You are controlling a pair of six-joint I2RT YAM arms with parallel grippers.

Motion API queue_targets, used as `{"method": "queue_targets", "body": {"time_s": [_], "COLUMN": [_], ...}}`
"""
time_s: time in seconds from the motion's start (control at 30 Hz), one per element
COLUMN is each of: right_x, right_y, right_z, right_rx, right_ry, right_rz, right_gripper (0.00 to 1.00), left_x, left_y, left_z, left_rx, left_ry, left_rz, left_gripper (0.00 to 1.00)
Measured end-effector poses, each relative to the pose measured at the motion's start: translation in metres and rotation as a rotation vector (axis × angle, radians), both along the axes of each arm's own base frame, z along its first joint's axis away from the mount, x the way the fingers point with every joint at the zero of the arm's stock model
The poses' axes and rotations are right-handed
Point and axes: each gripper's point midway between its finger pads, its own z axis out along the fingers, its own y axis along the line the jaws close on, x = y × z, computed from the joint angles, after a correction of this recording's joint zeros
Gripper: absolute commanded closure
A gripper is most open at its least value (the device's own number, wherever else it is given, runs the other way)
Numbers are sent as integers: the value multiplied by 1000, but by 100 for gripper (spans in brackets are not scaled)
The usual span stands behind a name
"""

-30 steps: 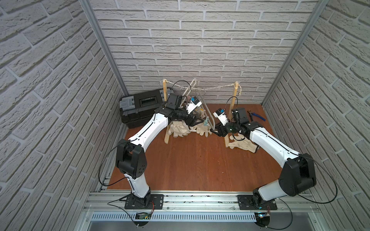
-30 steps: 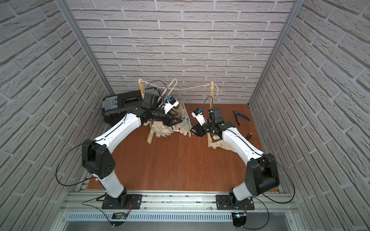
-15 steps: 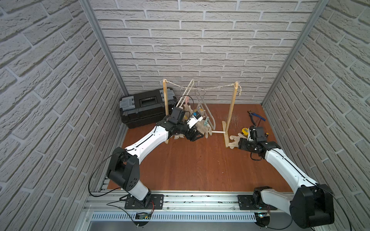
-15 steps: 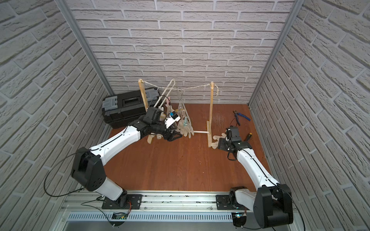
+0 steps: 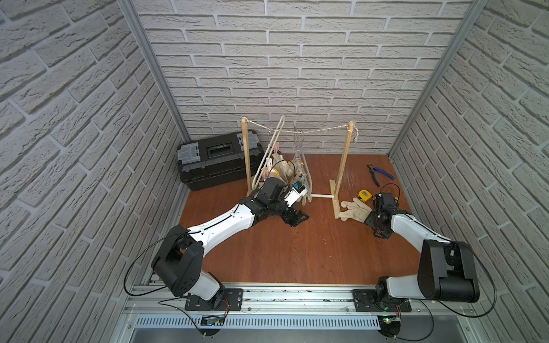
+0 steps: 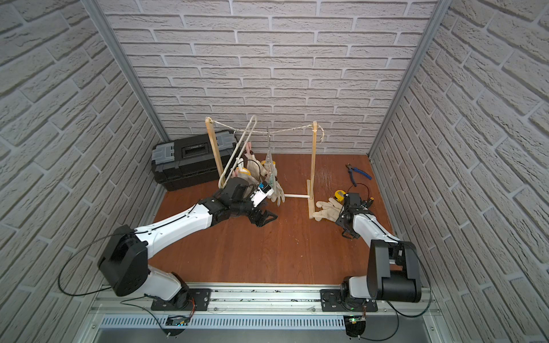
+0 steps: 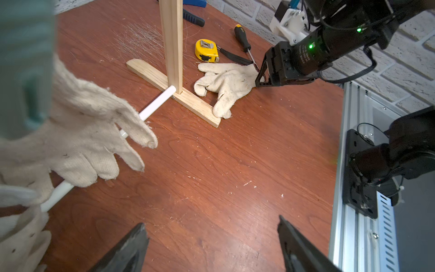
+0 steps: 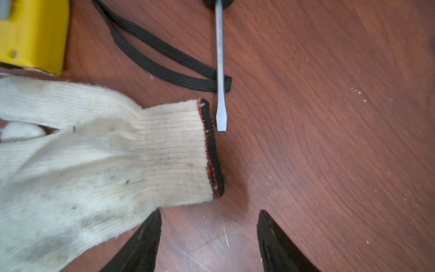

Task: Clip the gloves onto a hanger to dry
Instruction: Pick up the glove from the center of the board.

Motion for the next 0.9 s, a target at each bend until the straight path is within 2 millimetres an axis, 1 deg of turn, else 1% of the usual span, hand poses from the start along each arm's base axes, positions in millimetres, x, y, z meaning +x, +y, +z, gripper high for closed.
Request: {"method": "queue_targets", "body": {"time_s": [0.1, 0.27, 0.37, 0.5, 0.57, 0.67, 0.77, 0.8, 0.87, 0.9], "right_x": [2, 9, 11, 11, 10, 15, 23, 25, 27, 28], "right_y": [-2, -4, -5, -15, -20, -20, -19, -18, -16, -15], "right_z": [-7, -4, -3, -4, -5, -7, -8, -8, -7, -7], "right_rx": [30, 52, 60, 101, 112, 128, 145, 149, 158, 161], "right_ry": [6, -26, -35, -56, -60, -64, -74, -80, -86, -88], "right_rz": [-16, -26, -23, -61, -73, -64, -46, -37, -23, -14], "right_gripper": [39, 39, 45, 52, 58, 70, 88, 93, 98, 98], "left_x": [1, 1, 0, 0, 0, 1, 2, 2, 2, 1], "left_y": [1, 3, 3, 4, 4, 4, 5, 5, 6, 7], "left_z": [0, -1, -2, -3, -3, -1, 1, 1, 0, -1], "left_rx": [3, 14, 20, 24, 27, 31, 33, 34, 39, 42], "left_ry": [-4, -5, -4, -1, 2, 1, 2, 2, 5, 8], "left_rz": [4, 4, 1, 0, 0, -4, -4, -4, -5, -5], "left_gripper": [12, 12, 12, 12, 13, 13, 14, 14, 15, 15]}}
